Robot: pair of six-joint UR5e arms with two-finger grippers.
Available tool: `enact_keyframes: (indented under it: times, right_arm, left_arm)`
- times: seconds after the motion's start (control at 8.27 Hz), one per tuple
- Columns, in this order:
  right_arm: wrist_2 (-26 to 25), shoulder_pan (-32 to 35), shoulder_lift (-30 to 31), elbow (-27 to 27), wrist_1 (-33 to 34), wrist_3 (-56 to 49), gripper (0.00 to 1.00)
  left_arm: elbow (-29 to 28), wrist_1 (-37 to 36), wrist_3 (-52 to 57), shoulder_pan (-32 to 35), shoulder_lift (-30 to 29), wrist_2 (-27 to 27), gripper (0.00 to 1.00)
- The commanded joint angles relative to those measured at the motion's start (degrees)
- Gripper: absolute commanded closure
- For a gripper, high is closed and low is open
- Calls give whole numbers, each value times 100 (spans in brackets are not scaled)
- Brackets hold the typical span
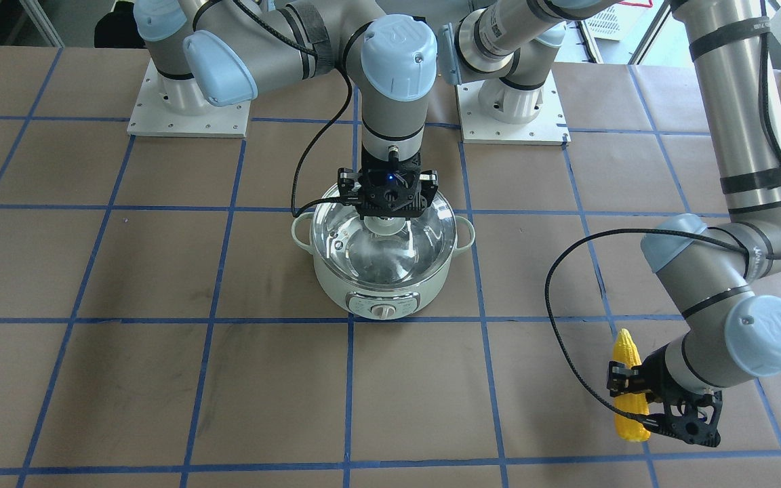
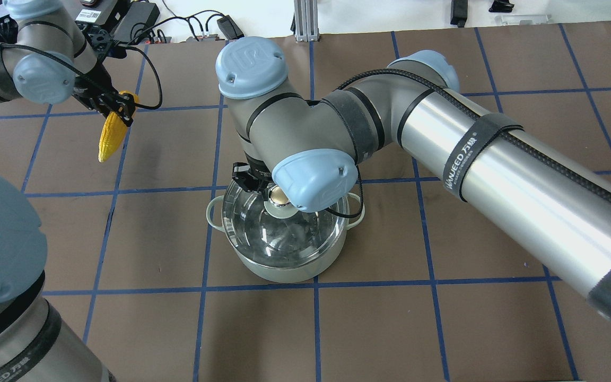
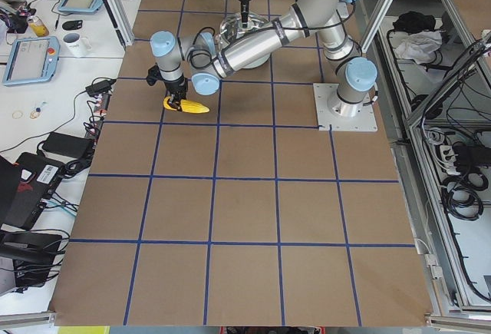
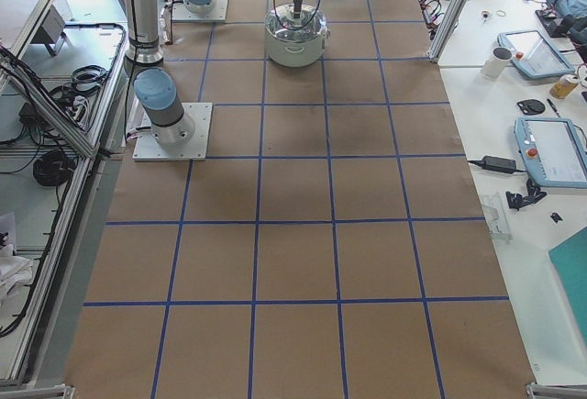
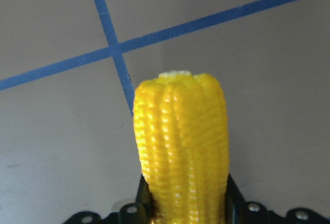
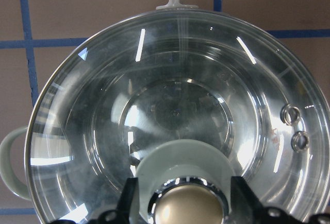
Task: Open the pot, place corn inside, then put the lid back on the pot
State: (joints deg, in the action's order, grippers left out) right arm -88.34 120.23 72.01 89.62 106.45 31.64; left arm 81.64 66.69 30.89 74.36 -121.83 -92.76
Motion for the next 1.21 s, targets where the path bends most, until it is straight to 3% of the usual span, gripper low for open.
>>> enact_keyframes:
  times: [0.0,0.24,0.73,1.09]
  right_arm:
    - [10,0,6,-6,7,9,57]
    - [1,0,15,-40,7,0,67]
    - [-113,-236,497,-128,-185,-123,69]
    - [-96,-1341,1568,-129,-1387,-1173,74]
  left_arm:
    - [10,659,-748,17,711,-23,100]
    - [18,1221,-953,140,1133,-5,100]
    - [36,1987,-2075,850,1801,74,100]
    - [80,2023,-2911,1308,2092,408,100]
